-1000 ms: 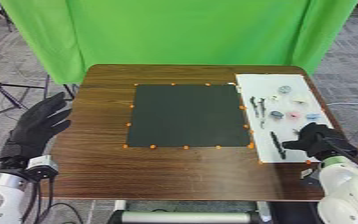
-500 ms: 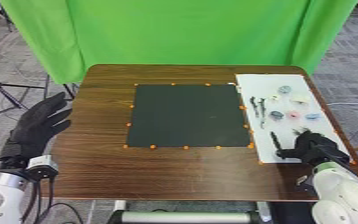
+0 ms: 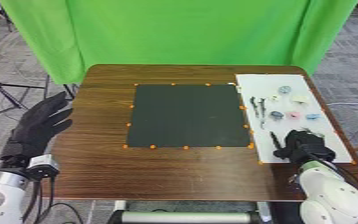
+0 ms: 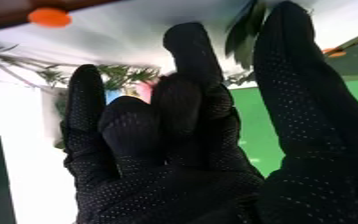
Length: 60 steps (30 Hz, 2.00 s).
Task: Arrange flowers
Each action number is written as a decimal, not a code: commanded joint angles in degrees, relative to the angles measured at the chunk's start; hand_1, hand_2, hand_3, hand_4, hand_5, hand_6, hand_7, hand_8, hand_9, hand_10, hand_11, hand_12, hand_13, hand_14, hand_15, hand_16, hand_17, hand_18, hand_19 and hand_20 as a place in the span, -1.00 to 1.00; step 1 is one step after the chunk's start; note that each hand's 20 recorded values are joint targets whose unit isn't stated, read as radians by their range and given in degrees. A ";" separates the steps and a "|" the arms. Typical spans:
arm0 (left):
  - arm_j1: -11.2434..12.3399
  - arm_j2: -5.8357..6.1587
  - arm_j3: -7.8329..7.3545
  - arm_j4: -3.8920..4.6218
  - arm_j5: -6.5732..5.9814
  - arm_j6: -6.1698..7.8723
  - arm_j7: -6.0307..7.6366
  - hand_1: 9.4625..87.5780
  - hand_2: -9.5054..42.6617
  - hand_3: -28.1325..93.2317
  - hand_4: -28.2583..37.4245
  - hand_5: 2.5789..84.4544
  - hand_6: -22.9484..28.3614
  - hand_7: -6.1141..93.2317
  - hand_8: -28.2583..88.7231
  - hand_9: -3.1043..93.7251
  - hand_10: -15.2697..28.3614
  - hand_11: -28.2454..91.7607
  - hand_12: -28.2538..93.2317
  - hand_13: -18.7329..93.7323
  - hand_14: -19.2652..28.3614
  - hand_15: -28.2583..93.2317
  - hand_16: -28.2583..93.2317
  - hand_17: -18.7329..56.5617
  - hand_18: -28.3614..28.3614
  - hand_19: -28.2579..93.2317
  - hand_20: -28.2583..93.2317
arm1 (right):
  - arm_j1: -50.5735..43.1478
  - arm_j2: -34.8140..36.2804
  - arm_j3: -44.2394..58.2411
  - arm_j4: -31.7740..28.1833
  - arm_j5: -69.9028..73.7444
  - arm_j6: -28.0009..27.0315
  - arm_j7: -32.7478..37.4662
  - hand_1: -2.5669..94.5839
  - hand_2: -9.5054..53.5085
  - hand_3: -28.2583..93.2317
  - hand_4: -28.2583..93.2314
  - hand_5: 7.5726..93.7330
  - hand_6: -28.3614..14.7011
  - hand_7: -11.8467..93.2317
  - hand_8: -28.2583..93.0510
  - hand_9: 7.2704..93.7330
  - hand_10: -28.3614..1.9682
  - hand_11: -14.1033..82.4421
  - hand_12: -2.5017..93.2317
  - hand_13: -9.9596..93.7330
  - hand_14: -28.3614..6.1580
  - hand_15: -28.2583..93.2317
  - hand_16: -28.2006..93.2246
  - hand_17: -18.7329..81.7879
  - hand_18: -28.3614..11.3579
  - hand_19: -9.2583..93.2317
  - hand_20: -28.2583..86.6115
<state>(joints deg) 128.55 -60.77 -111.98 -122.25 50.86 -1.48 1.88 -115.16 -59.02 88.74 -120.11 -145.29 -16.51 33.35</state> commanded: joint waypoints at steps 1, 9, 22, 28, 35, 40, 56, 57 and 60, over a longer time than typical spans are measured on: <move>0.27 0.12 -0.26 0.06 -0.24 0.19 -0.39 -0.60 -0.81 0.61 -1.00 -0.45 -0.03 -0.42 -0.71 -0.51 0.14 -0.21 -0.28 -0.39 0.33 -0.11 -0.51 -0.72 0.68 0.16 -0.45 | -3.66 -1.40 -3.68 4.15 0.14 -3.38 -0.86 0.06 -1.00 0.51 -1.00 0.36 0.38 0.34 -0.47 0.46 0.21 0.74 0.09 0.41 -0.04 0.93 0.09 -0.10 -0.44 0.62 0.07; 0.30 0.19 -0.30 -0.02 -0.25 0.15 -0.39 -0.60 -0.81 0.61 -1.00 -0.45 -0.03 -0.41 -0.71 -0.52 0.14 -0.21 -0.28 -0.39 0.33 -0.11 -0.51 -0.72 0.68 0.16 -0.45 | -4.02 -1.67 -3.41 4.18 1.20 0.05 -1.90 0.03 -1.00 0.70 -1.00 0.43 0.42 0.35 -0.34 0.52 0.25 0.76 0.15 0.48 -0.02 0.94 0.13 -0.08 -0.45 0.64 0.07; 1.85 1.87 -3.26 -0.33 0.41 0.47 0.01 -0.60 -0.81 0.61 -1.00 -0.45 -0.03 -0.42 -0.71 -0.52 0.13 -0.21 -0.28 -0.39 0.32 -0.12 -0.51 -0.72 0.68 0.16 -0.45 | 4.01 0.13 -1.48 -0.90 9.93 12.21 -2.39 -0.08 -1.00 0.88 -0.95 0.40 0.34 0.43 -0.20 0.55 0.23 0.84 0.16 0.50 -0.05 0.98 0.12 -0.06 -0.49 0.69 0.09; 3.15 2.19 -4.39 -0.23 -0.41 1.31 0.66 -0.62 -0.85 0.61 -1.00 -0.49 -0.04 -0.41 -0.71 -0.54 0.12 -0.23 -0.27 -0.39 0.31 -0.13 -0.51 -0.72 0.67 0.15 -0.46 | 10.99 0.18 -5.43 -1.58 12.83 14.32 -3.35 -0.09 -1.00 0.88 -0.92 0.43 0.30 0.41 -0.20 0.58 0.20 0.83 0.14 0.52 -0.05 0.98 0.11 -0.04 -0.50 0.70 0.09; 5.76 1.22 -6.74 -0.10 -2.57 0.73 3.53 -0.63 -0.86 0.62 -1.00 -0.49 -0.05 -0.41 -0.71 -0.55 0.11 -0.24 -0.26 -0.39 0.31 -0.14 -0.50 -0.72 0.67 0.15 -0.45 | 18.53 -3.95 -12.97 0.72 14.95 12.01 -4.37 -0.08 -1.00 0.86 -0.90 0.46 0.29 0.38 -0.20 0.61 0.20 0.80 0.13 0.54 -0.03 0.98 0.10 -0.03 -0.50 0.71 0.09; 7.50 0.74 -8.39 0.30 -4.55 1.45 3.74 -0.65 -0.94 0.62 -1.00 -0.50 -0.05 -0.41 -0.71 -0.56 0.10 -0.25 -0.26 -0.40 0.30 -0.15 -0.49 -0.72 0.67 0.14 -0.45 | 22.44 -8.01 -20.15 5.96 15.81 10.99 -6.22 -0.08 -1.00 0.86 -0.90 0.47 0.29 0.36 -0.20 0.62 0.20 0.79 0.14 0.54 -0.03 0.97 0.10 -0.02 -0.50 0.72 0.09; 7.61 1.39 -8.13 -0.13 -3.25 1.52 2.61 -0.66 -0.97 0.63 -1.00 -0.51 -0.06 -0.42 -0.70 -0.56 0.09 -0.27 -0.24 -0.40 0.29 -0.18 -0.48 -0.72 0.66 0.12 -0.43 | 30.25 -18.96 -35.26 17.44 8.37 8.94 -2.77 -0.09 -1.00 0.86 -0.87 0.57 0.32 0.28 -0.18 0.66 0.21 0.77 0.12 0.60 0.00 0.95 0.08 0.02 -0.53 0.75 0.07; 7.54 1.47 -8.07 -0.13 -3.09 1.42 2.49 -0.66 -0.97 0.63 -1.00 -0.51 -0.06 -0.42 -0.70 -0.56 0.09 -0.27 -0.24 -0.40 0.28 -0.18 -0.48 -0.72 0.65 0.12 -0.43 | 30.49 -19.44 -35.74 17.82 7.90 8.98 -2.47 -0.10 -1.00 0.86 -0.87 0.58 0.32 0.28 -0.18 0.67 0.21 0.76 0.12 0.61 0.00 0.95 0.08 0.04 -0.53 0.76 0.07; 7.39 1.79 -7.97 -0.19 -2.93 1.32 2.21 -0.65 -0.96 0.63 -1.00 -0.51 -0.06 -0.42 -0.70 -0.56 0.09 -0.27 -0.23 -0.40 0.29 -0.18 -0.48 -0.72 0.66 0.11 -0.43 | 31.20 -21.09 -36.82 19.47 5.69 8.07 -2.16 -0.10 -1.00 0.85 -0.86 0.59 0.33 0.27 -0.17 0.68 0.23 0.76 0.12 0.62 0.01 0.95 0.08 0.06 -0.51 0.76 0.06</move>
<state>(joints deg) 135.61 -59.43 -120.11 -122.09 47.25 -0.07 4.94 -85.73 -75.87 54.33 -102.40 -136.10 -7.23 30.18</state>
